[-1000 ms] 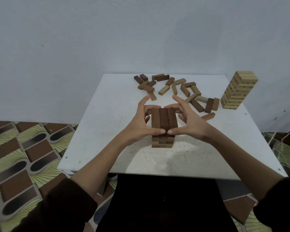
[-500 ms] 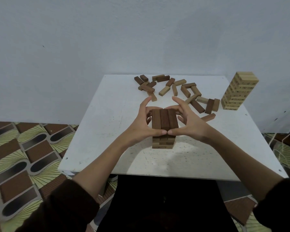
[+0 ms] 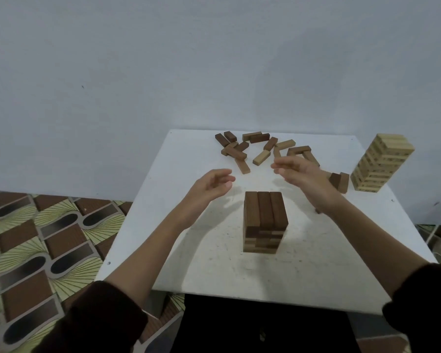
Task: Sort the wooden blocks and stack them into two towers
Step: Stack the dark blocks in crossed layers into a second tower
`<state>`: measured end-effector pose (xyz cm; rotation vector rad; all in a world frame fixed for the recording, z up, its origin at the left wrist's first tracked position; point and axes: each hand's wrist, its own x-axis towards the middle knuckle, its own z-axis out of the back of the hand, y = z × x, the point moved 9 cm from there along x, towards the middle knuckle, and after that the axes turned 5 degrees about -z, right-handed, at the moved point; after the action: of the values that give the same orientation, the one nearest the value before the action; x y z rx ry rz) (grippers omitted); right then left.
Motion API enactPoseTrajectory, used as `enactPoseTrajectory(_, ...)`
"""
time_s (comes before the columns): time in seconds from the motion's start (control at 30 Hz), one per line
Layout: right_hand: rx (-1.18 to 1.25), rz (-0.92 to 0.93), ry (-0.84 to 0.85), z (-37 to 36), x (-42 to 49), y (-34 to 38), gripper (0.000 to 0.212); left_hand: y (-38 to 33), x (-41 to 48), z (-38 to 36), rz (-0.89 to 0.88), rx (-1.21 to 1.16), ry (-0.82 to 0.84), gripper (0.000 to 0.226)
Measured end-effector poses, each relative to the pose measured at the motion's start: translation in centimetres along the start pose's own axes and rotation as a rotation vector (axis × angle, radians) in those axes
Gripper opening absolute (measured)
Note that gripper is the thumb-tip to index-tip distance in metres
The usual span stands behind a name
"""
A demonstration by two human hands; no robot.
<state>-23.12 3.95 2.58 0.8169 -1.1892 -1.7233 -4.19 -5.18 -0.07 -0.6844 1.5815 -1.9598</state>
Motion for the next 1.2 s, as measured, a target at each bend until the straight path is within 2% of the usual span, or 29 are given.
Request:
enactPoseTrajectory(0.13,-0.311,-0.034,0.052,-1.8,4.4,-2.8,0.028,3.4,3.1,0.9,0.072,0.141,-0.037,0.025)
enactPoseTrajectory(0.3,-0.655,0.092,0.118,-4.0,9.8,-5.0,0.044,5.4,8.2,1.2,0.075,0.368,-0.084,0.035)
enactPoseTrajectory(0.5,-1.047,0.243,0.165,-6.8,12.6,-6.7,0.049,5.7,14.9,-0.2,-0.168,0.725,0.02,0.055)
enactPoseTrajectory(0.6,-1.072,0.247,0.142,-7.0,12.9,-7.1,0.051,6.3,16.4,-1.2,-0.209,0.94,0.045,0.062)
enactPoseTrajectory(0.67,-1.057,0.288,0.103,-6.8,12.8,-6.8,0.052,6.9,16.5,-1.7,-0.182,0.999,0.086,0.062)
enactPoseTrajectory(0.73,-1.027,0.323,0.07,-6.4,12.8,-6.5,0.053,6.7,16.1,-1.6,-0.209,0.981,0.055,0.061)
enactPoseTrajectory(0.87,-0.975,0.257,0.024,-5.8,12.8,-6.8,0.057,6.8,15.0,-0.9,-0.244,0.882,-0.014,0.053)
enactPoseTrajectory(0.97,-0.898,0.224,-0.001,-5.9,12.6,-6.3,0.058,6.8,13.5,-0.4,-0.268,0.885,-0.075,0.047)
enactPoseTrajectory(1.03,-0.874,0.221,-0.02,-5.9,12.5,-6.1,0.058,7.4,12.7,-0.6,-0.276,0.915,-0.06,0.045)
enactPoseTrajectory(1.2,-0.906,0.121,-0.039,-5.5,13.0,-6.2,0.045,6.7,12.9,-0.2,-0.28,0.905,-0.086,0.051)
